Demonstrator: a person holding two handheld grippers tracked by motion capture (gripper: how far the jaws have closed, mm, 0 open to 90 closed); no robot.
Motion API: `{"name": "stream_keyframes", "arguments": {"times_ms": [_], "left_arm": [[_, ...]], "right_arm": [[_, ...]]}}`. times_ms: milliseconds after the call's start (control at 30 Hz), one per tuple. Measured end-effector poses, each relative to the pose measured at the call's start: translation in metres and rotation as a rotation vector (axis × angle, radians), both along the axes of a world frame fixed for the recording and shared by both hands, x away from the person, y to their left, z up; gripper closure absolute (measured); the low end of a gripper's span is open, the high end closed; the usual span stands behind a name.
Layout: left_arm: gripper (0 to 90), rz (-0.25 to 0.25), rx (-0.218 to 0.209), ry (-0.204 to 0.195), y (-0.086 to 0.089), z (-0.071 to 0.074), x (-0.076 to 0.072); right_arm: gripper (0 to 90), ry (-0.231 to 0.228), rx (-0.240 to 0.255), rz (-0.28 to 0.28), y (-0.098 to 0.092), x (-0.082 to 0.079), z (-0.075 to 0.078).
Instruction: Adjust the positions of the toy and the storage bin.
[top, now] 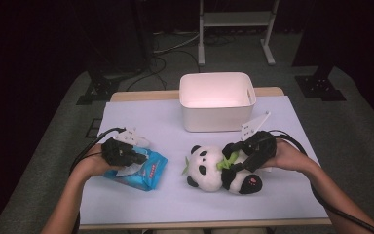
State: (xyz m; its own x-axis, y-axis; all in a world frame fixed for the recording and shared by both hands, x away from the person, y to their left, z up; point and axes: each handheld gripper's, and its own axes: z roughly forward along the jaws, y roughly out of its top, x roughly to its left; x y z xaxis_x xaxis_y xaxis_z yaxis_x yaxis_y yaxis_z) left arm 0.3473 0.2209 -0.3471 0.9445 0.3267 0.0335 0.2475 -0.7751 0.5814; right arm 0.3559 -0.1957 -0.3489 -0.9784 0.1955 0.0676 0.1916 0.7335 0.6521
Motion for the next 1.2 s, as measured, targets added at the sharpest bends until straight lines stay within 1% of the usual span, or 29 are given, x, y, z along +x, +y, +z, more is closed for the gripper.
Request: {"name": "stream_keyframes", "arguments": {"times_ms": [33,100,200,333,400,467,500,567,700,733,767,833,867,933,967,1067,1100,1133,1167,1200], "left_arm": [[88.1,-0.006,-0.013,0.008,-0.001,0.001,0.000],[88.1,-0.006,-0.013,0.011,-0.002,0.001,0.000],[88.1,-0.013,-0.029,0.019,-0.004,0.002,0.000],[88.1,-0.035,-0.046,0.026,-0.008,0.005,-0.001],[88.1,-0.045,-0.042,0.031,-0.011,0.007,-0.001],[88.1,-0.057,-0.048,0.038,-0.013,0.008,-0.002],[88.1,-0.062,-0.057,0.039,-0.015,0.009,-0.003],[88.1,-0.071,-0.046,0.031,-0.018,0.011,-0.002],[88.1,-0.092,-0.054,0.039,-0.024,0.015,-0.002],[88.1,-0.101,-0.073,0.046,-0.026,0.016,-0.003],[88.1,-0.110,-0.079,0.045,-0.028,0.017,-0.003],[88.1,-0.119,-0.063,0.040,-0.034,0.020,-0.003],[88.1,-0.122,-0.065,0.043,-0.035,0.021,-0.003],[88.1,-0.136,-0.054,0.043,-0.041,0.022,-0.002],[88.1,-0.142,-0.066,0.048,-0.043,0.022,-0.002],[88.1,-0.166,-0.071,0.051,-0.051,0.024,-0.002],[88.1,-0.177,-0.080,0.055,-0.053,0.025,-0.001],[88.1,-0.196,-0.113,0.063,-0.057,0.027,-0.002],[88.1,-0.208,-0.127,0.063,-0.061,0.029,-0.002],[88.1,-0.212,-0.126,0.058,-0.065,0.030,-0.001]], "right_arm": [[25.3,0.000,0.000,0.000,0.000,0.000,0.000],[25.3,0.001,0.000,-0.001,0.000,0.000,0.000],[25.3,0.002,0.003,-0.003,0.000,-0.001,0.000],[25.2,0.001,0.000,-0.001,0.000,-0.001,0.000],[25.2,0.002,-0.001,-0.002,0.000,-0.001,0.000],[25.2,0.001,-0.001,-0.002,0.000,-0.001,0.000],[25.2,0.001,-0.002,-0.002,0.000,-0.001,0.000],[25.2,0.001,0.000,-0.003,0.000,-0.001,0.000],[25.2,-0.002,0.000,0.001,0.000,-0.001,0.000],[25.2,-0.003,0.000,0.002,-0.001,-0.001,0.000],[25.2,-0.002,-0.001,0.002,-0.001,-0.001,0.000],[25.2,-0.002,-0.003,0.005,-0.001,-0.001,0.001],[25.3,-0.003,-0.004,0.006,-0.001,-0.001,0.001],[25.2,-0.004,-0.006,0.005,-0.001,-0.002,0.001],[25.3,-0.007,-0.006,0.008,-0.001,-0.002,0.001],[25.3,-0.004,-0.006,0.011,-0.002,-0.003,0.002],[25.3,-0.003,-0.007,0.011,-0.003,-0.003,0.003],[25.3,0.001,-0.006,0.010,-0.003,-0.003,0.003],[25.3,0.003,-0.005,0.011,-0.004,-0.003,0.003],[25.3,0.004,-0.009,0.009,-0.005,-0.003,0.004]]}}
